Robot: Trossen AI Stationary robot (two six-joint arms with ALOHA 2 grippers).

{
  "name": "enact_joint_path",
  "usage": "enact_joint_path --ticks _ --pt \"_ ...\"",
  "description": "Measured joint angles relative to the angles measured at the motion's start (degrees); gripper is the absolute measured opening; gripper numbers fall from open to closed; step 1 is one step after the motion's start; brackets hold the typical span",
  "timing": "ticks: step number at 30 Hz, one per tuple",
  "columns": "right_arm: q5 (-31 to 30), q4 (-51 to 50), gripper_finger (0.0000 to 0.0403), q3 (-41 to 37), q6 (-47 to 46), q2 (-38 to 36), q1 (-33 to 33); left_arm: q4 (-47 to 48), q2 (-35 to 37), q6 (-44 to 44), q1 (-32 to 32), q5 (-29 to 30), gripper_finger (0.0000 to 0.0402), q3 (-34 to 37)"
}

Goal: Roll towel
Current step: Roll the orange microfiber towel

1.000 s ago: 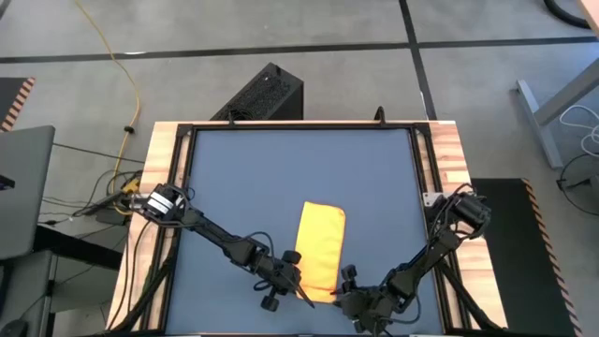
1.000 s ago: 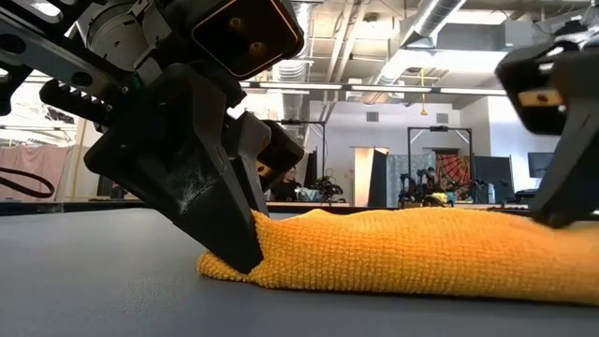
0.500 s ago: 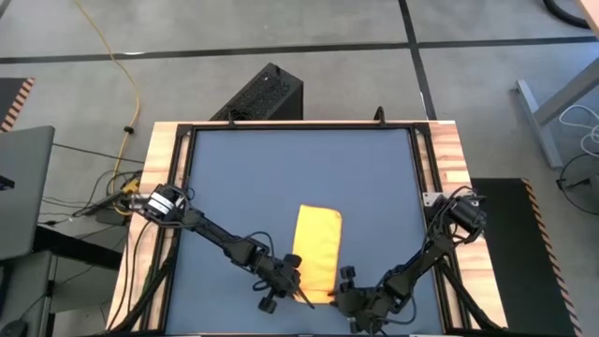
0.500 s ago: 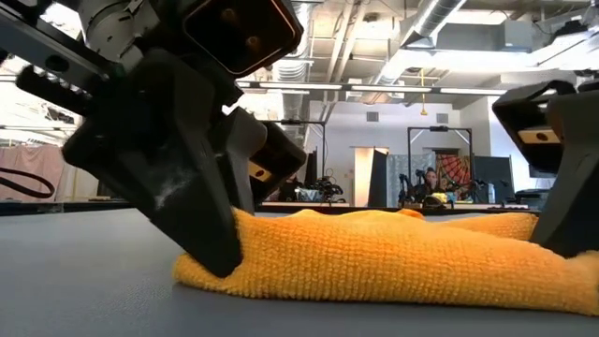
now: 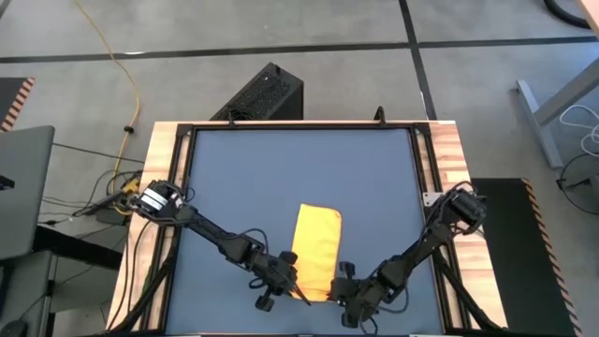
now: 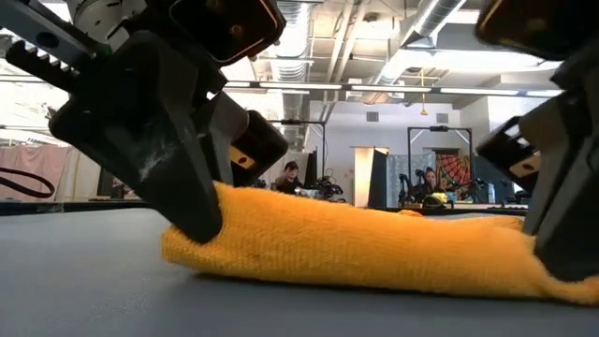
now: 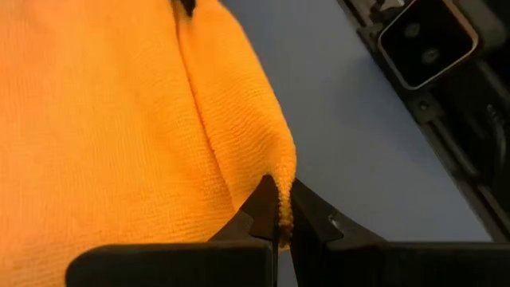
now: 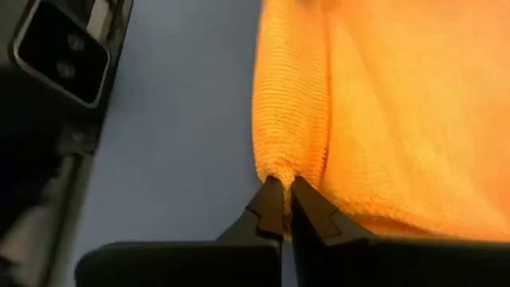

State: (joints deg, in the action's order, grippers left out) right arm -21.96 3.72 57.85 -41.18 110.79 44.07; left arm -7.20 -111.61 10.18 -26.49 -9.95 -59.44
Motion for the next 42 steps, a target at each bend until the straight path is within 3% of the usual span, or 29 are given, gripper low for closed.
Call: enact_joint_path --ticks 10,17,23,29,36,42 --pt "11.9 7.1 0.0023 -0.1 -17.2 -2.6 -3.9 0.8 -0.1 2.6 -0.2 -3.5 0.0000 0.0" --pt "11.2 7.1 0.0027 -2.2 -38.6 -2.6 -4.1 2.4 -0.1 5.5 -0.3 -3.6 0.0000 0.0" --pt "7.5 7.1 0.0027 -4.7 -50.1 -2.7 -3.5 2.9 -0.1 10.0 0.9 -3.2 0.0000 -0.1" --pt "6.8 6.8 0.0027 -5.1 -52.6 -2.7 -4.2 5.9 0.2 10.1 2.3 -1.6 0.0004 -0.1" --pt "7.1 6.0 0.0027 -5.2 -53.5 -2.7 -5.1 11.7 4.2 5.5 3.0 -1.5 0.0043 0.0" --pt "7.0 5.2 0.0027 -5.2 -53.8 -2.8 -5.2 18.4 7.9 0.5 2.5 3.7 0.0051 0.3"
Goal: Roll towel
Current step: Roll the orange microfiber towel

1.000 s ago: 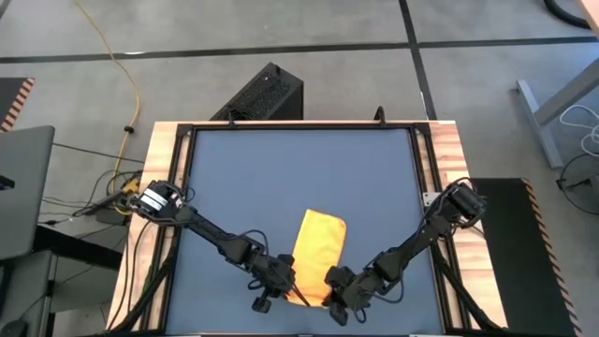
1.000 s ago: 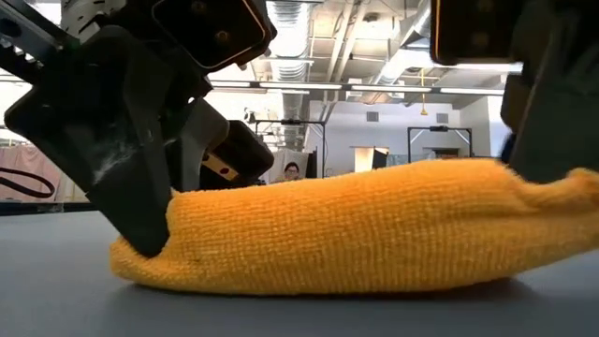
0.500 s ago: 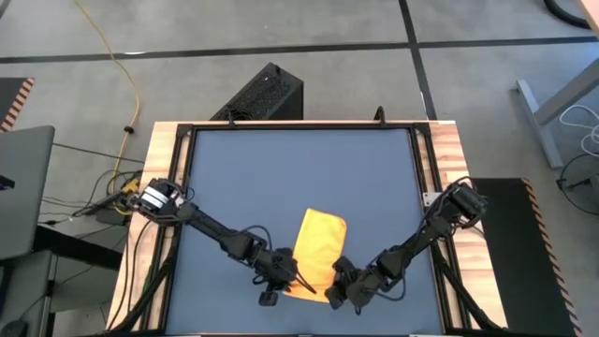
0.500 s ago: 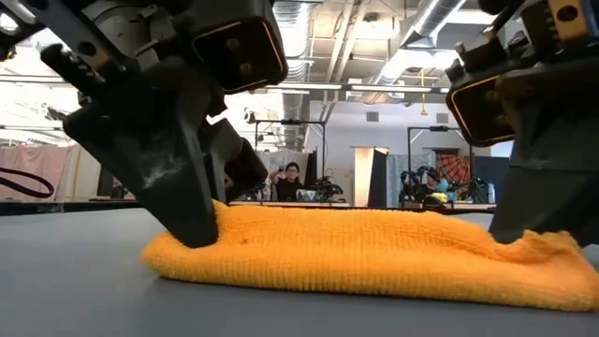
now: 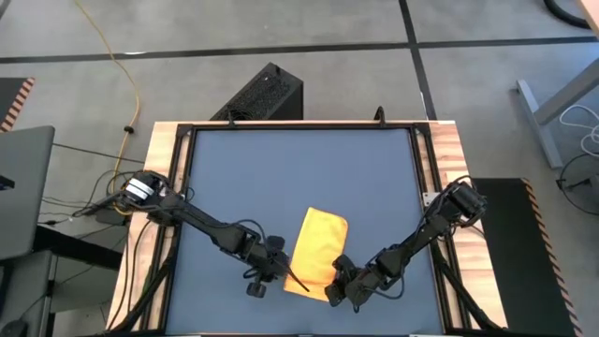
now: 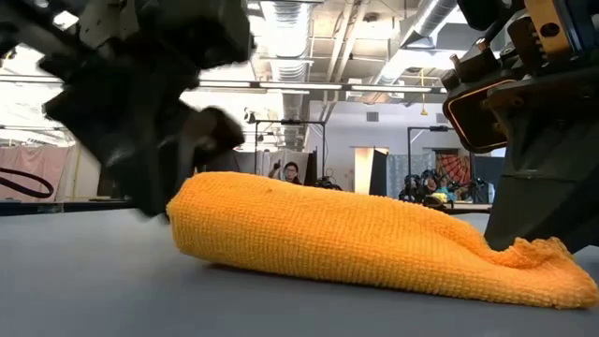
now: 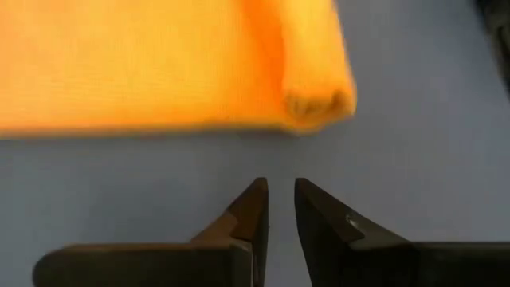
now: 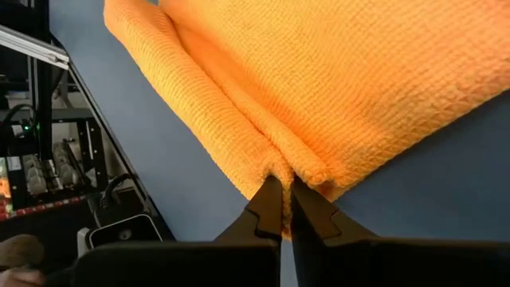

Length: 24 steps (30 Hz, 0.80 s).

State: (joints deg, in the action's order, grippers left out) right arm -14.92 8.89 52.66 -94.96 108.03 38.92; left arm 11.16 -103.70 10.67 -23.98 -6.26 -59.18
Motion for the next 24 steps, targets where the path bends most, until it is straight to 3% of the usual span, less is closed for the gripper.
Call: enact_joint_path --ticks 7,15,18,24 --pt "-0.2 -0.2 0.0027 0.0 0.2 0.0 0.0 -7.3 0.0 -11.2 -3.3 3.1 0.0052 -0.2" --pt "-0.4 -0.8 0.0027 0.0 0.4 0.0 0.0 -18.9 -0.2 -15.7 -5.4 13.6 0.0052 -0.2" --pt "-0.5 -0.8 0.0027 0.0 0.7 0.0 0.0 -25.4 -1.9 -16.4 -4.7 10.7 0.0052 -0.4" --pt "-0.5 -0.7 0.0027 0.0 0.6 0.0 -0.1 -29.2 -6.8 -15.9 -3.7 6.6 0.0052 -0.4"
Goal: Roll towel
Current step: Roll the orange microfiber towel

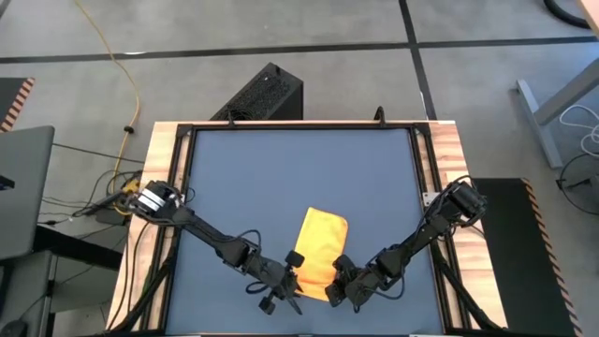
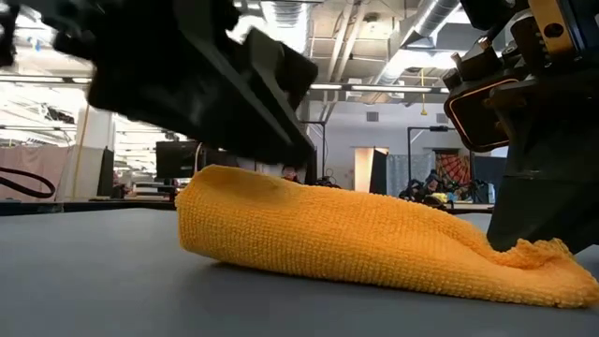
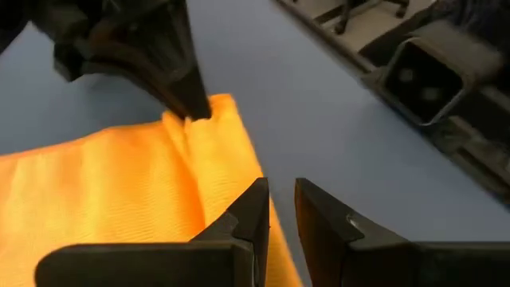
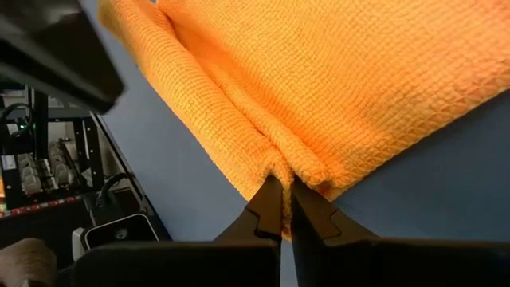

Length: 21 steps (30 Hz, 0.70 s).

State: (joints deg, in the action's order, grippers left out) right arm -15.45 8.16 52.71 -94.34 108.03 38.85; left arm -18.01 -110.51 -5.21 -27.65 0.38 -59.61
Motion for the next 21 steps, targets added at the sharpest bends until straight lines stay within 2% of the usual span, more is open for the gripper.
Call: enact_joint_path --ticks 7,12,21 --pt "-0.3 0.0 0.0027 0.0 -0.1 0.0 0.0 1.2 -1.2 0.4 1.9 2.2 0.0052 -0.8" --pt "-0.3 0.0 0.0030 0.0 -1.6 0.0 0.0 4.2 -1.7 0.4 2.8 -1.6 0.0052 -0.8" --pt "-0.4 0.1 0.0037 0.0 -1.7 0.0 0.0 4.1 -4.3 0.6 3.2 -1.2 0.0052 -0.8"
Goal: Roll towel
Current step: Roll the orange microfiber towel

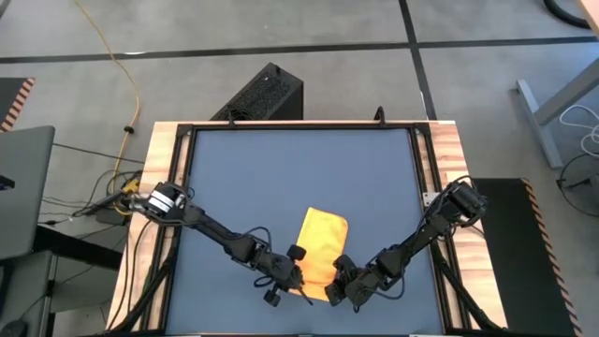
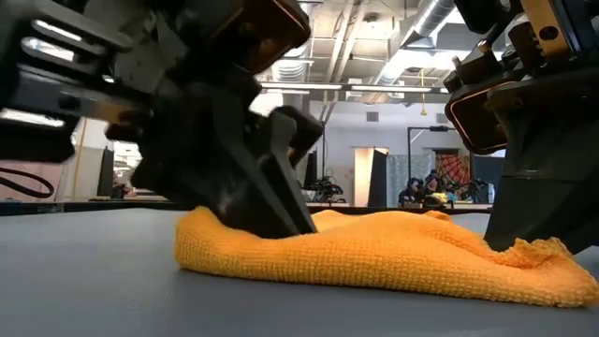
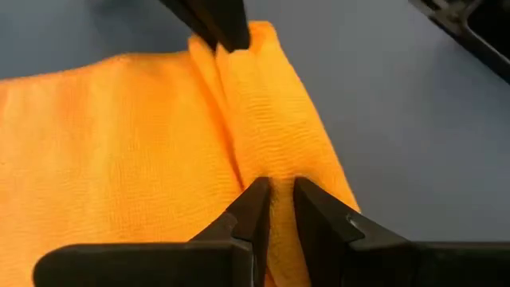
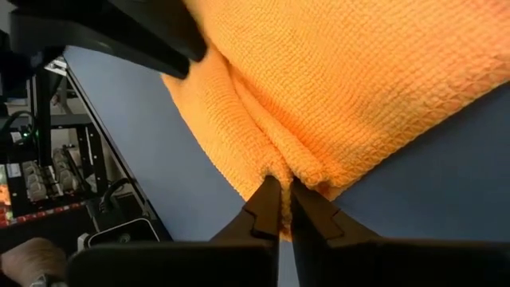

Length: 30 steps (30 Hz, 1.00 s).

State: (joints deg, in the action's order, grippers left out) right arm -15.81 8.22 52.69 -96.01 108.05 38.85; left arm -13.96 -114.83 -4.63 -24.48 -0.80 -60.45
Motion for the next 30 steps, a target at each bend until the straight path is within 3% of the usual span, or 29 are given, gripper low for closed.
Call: enact_joint_path --ticks 6,19,26,30 --pt "-0.5 1.2 0.0069 0.0 -0.3 0.1 0.0 -0.7 -2.3 1.3 0.4 -1.4 0.0052 0.0" --pt "2.3 0.1 0.0202 0.0 1.2 -2.0 -0.1 0.7 -2.2 0.8 0.4 -1.6 0.0052 -0.1" --pt "1.9 -11.8 0.0208 -0.2 4.2 -9.4 0.8 2.1 -2.2 1.4 0.4 -2.5 0.0052 -0.1" --pt "-0.8 -11.4 0.0203 -0.1 17.4 -11.2 2.4 2.1 -2.2 2.1 0.5 -3.0 0.0052 -0.1"
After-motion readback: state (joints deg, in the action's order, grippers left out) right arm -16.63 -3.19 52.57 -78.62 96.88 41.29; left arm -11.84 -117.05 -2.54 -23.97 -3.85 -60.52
